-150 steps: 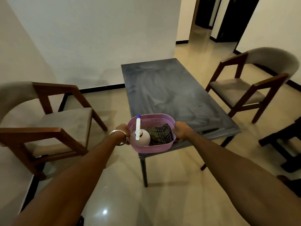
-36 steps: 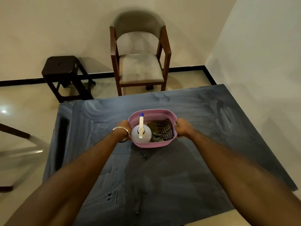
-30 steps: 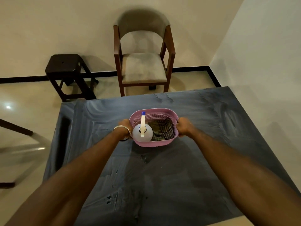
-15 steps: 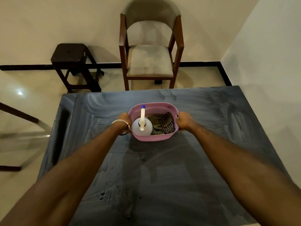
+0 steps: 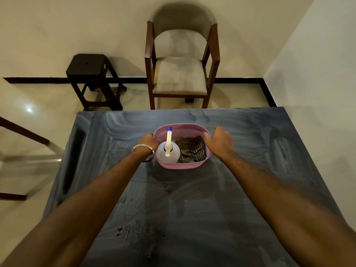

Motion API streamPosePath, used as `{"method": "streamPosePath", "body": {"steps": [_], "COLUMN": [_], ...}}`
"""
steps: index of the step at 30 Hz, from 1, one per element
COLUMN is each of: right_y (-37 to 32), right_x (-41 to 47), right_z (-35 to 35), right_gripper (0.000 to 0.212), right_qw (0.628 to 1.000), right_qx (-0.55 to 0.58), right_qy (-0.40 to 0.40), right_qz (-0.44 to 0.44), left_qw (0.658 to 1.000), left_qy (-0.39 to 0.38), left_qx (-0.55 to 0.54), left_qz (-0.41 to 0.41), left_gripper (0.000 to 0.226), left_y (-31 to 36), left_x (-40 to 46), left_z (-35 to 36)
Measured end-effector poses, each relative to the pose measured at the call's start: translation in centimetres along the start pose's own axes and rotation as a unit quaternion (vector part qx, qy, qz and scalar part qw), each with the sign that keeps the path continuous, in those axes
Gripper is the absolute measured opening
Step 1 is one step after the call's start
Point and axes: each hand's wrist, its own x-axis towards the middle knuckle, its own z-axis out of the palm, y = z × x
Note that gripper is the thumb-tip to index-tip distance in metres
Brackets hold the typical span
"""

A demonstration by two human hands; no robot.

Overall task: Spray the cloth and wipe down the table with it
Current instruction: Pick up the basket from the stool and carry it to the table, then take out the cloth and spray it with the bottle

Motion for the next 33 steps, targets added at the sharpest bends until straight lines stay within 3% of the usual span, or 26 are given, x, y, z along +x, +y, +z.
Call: {"method": "streamPosePath", "body": {"steps": [2,4,10,17,21,27,33], "right_y": [-0.6,-1.5,-3.6,-4.1,-4.4,-4.6,-4.6], "right_x": [-0.1,0.1,0.2,-0.5,-0.2,0.6,0.6], "right_z": [-0.7,-1.2,0.1,3.1,3.9,5.2,6.7], "right_gripper": [0.037,0.031,0.023,0.031,0.03,0.023,0.023], "right_qw": [0.996,0.996,0.994,0.99,0.99,0.995,0.995], "right_qx": [0.008,0.012,-0.015,-0.015,-0.024,-0.029,-0.034], "right_qy": [0.078,0.064,-0.111,-0.139,-0.135,-0.082,-0.068], "right_qz": [-0.044,-0.063,-0.015,0.011,0.019,0.042,0.06], "left_qw": [0.994,0.986,0.962,0.955,0.953,0.96,0.954], "left_qy": [0.082,0.114,-0.073,-0.019,0.007,0.068,0.088], "left_qx": [0.035,0.031,0.131,0.128,0.099,0.016,0.004], "left_qz": [0.056,0.12,0.226,0.267,0.285,0.273,0.285], "left_gripper": [0.042,0.044,0.082,0.091,0.082,0.042,0.033], "left_y": [-0.2,-0.9,-3.3,-3.6,-3.5,-3.8,-4.3], "left_x": [-0.8,-1.1,-1.1,-1.0,-0.9,-0.5,-0.3], "left_z": [-0.3,-0.4,0.0,2.2,3.4,4.4,4.8]}}
